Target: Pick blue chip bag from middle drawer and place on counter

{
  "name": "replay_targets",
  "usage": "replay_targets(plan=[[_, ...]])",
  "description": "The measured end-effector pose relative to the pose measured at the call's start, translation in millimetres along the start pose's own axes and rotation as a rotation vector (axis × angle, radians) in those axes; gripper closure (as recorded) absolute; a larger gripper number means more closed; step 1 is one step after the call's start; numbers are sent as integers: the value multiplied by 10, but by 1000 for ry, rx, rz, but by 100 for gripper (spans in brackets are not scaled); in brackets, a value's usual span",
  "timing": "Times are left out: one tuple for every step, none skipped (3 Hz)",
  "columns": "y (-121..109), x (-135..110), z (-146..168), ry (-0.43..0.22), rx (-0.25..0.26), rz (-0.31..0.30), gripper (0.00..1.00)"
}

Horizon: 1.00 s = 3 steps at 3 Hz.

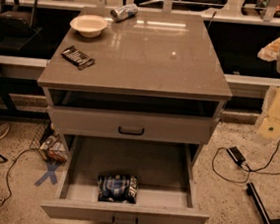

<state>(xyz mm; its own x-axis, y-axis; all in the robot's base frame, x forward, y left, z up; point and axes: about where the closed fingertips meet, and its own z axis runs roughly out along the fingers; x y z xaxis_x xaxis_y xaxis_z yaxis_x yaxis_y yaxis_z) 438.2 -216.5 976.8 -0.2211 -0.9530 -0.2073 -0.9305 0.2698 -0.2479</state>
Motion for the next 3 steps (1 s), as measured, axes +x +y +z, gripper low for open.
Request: replay_targets(plan=[[0, 0, 0, 0, 0, 0, 0], [39, 20, 277, -3, -8, 25, 0], [163, 104, 924, -47, -67, 89, 0]])
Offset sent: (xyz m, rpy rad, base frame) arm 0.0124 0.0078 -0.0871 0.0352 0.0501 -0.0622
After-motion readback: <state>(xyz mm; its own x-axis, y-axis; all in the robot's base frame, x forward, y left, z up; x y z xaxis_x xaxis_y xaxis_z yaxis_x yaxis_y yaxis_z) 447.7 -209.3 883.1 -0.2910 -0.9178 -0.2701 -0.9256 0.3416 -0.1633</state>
